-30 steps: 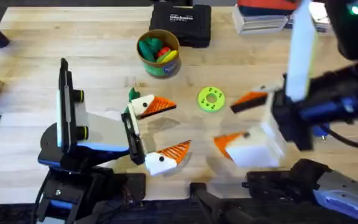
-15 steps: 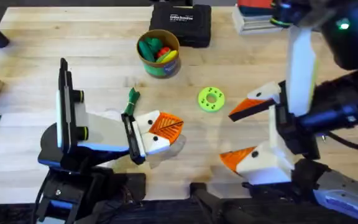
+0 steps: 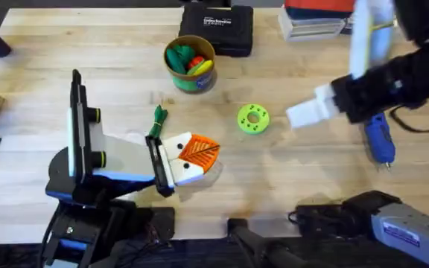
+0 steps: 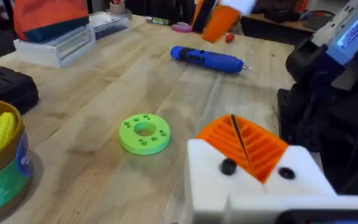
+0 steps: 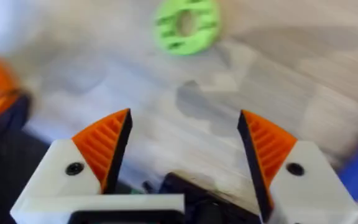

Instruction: Pick up the gripper from the table and insert it into the empty holder that is missing its gripper. Then pick up a screw, insert it into the mounting hole, and use the screwdriver to tighten it. Finally, clean up the table by picking up the vegetable and placing it into the bucket.

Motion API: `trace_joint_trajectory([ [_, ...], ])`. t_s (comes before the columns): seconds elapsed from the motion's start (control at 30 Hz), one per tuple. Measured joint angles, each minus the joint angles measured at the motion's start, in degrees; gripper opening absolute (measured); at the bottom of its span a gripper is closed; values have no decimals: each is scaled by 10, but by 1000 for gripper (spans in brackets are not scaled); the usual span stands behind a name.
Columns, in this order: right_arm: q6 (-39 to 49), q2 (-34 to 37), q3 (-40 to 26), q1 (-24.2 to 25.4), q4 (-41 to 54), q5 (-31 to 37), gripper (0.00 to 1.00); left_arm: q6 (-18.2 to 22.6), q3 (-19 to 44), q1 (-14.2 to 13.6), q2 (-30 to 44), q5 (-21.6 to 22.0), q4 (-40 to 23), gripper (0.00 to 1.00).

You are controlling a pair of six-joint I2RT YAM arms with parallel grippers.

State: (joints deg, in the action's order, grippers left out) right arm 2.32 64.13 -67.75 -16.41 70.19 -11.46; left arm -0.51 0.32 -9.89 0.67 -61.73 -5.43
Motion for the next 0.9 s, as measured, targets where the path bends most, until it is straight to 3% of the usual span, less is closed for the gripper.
trace_joint_trajectory([
  [0.23, 46, 16, 0, 228, -36, 100, 993, 0, 0, 0, 0, 0, 0, 4],
  [0.47, 159, 80, 0, 382, -89, 123, 994, 0, 0, 0, 0, 1, 0, 4],
  [0.63, 202, 140, 0, 441, -87, 128, 994, 0, 0, 0, 0, 3, 0, 4],
  [0.9, 241, 228, 0, 480, -110, 127, 993, 0, 0, 0, 0, 3, 0, 4],
])
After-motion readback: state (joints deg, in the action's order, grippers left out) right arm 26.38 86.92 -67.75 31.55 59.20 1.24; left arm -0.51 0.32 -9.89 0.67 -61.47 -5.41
